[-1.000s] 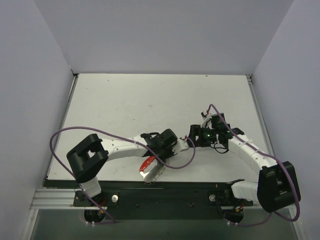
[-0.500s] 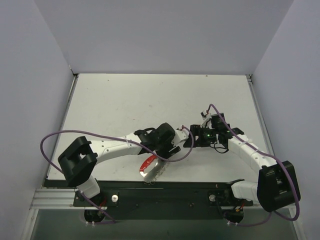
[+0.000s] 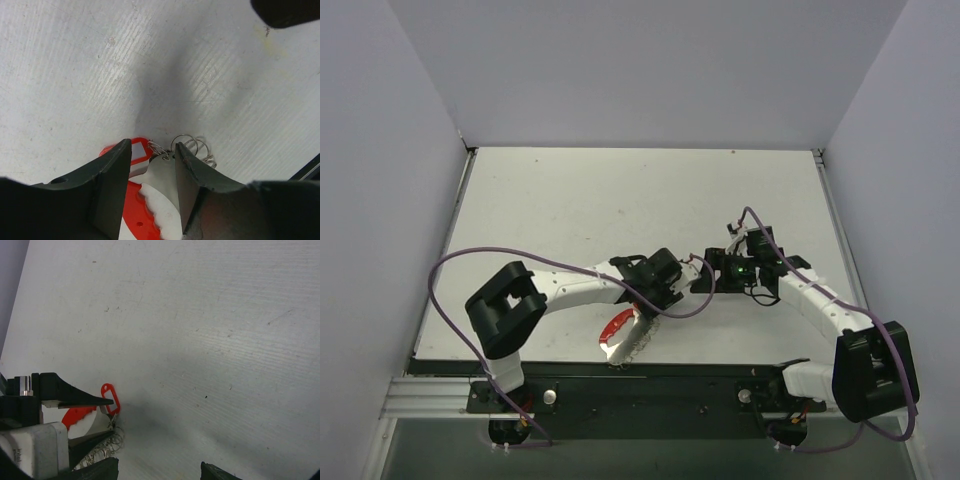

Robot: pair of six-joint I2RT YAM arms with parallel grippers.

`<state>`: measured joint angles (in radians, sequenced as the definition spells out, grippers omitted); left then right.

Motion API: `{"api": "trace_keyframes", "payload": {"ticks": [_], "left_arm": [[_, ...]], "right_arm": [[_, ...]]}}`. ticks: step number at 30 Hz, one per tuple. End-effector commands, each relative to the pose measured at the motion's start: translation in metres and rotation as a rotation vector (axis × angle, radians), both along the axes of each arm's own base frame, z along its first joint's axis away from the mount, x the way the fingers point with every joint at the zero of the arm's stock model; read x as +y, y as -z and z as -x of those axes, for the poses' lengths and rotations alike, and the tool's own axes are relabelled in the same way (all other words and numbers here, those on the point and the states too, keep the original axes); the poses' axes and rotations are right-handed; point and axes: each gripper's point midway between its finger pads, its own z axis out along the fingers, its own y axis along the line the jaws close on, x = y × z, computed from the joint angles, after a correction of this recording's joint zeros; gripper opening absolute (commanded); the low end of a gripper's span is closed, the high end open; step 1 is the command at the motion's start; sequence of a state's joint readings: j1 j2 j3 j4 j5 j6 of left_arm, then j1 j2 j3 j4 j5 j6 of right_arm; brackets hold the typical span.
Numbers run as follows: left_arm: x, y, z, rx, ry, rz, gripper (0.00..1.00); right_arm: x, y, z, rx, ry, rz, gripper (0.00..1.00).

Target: Put the keys on the keyring

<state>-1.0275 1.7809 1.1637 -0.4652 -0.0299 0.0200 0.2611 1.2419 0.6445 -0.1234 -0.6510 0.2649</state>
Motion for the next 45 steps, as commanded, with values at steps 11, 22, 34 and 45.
{"api": "trace_keyframes", "payload": {"ticks": [11, 22, 34, 45], "left_arm": [[-0.008, 0.002, -0.004, -0.009, -0.013, -0.021, 0.35], [-0.006, -0.016, -0.012, -0.065, -0.033, 0.041, 0.00], [0.006, -0.081, -0.014, -0.188, -0.051, 0.249, 0.00], [0.018, -0.159, 0.003, -0.328, -0.013, 0.572, 0.00]], "right_arm": [[-0.001, 0.002, 0.002, 0.015, 0.002, -0.006, 0.65], [0.001, 0.001, 0.003, 0.014, -0.007, -0.017, 0.65], [0.009, -0.020, 0.003, -0.050, -0.040, -0.058, 0.65], [0.027, -0.094, 0.003, -0.262, -0.109, -0.151, 0.66]]}}
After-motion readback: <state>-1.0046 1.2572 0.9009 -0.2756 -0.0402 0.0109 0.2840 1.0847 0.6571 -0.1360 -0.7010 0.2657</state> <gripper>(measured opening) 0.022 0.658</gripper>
